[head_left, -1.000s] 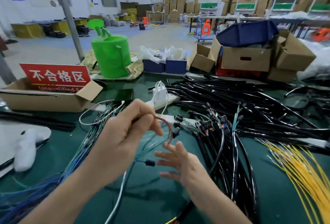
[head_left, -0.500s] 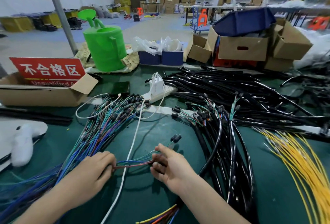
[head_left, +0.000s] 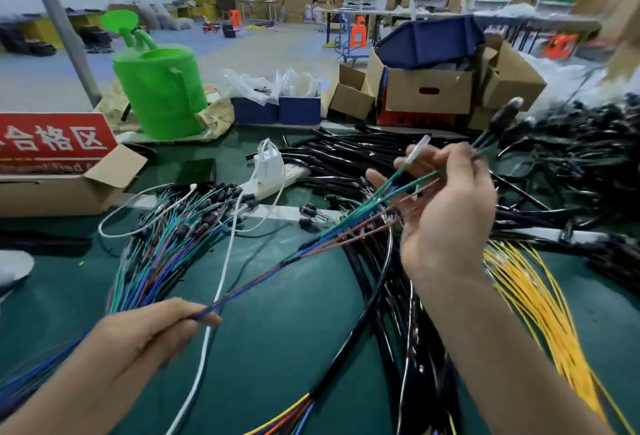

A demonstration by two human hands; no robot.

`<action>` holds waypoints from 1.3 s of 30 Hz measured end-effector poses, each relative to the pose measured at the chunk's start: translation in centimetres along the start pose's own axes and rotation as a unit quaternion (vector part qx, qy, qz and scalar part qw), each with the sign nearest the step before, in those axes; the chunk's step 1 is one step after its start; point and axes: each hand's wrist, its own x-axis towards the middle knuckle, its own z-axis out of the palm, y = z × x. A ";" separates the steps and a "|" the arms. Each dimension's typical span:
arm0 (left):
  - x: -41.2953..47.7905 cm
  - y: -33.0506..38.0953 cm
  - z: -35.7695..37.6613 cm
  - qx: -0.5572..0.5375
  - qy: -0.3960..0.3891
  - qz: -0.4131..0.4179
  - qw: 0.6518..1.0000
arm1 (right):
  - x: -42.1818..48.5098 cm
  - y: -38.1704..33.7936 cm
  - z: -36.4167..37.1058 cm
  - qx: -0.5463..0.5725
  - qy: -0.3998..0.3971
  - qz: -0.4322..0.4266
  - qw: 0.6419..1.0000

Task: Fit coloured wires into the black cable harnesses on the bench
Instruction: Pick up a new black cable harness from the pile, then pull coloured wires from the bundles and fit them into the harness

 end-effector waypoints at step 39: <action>7.0 8.9 19.3 -0.664 -0.250 -0.322 0.627 | 5.9 -1.8 -20.4 -0.858 -0.096 0.081 0.499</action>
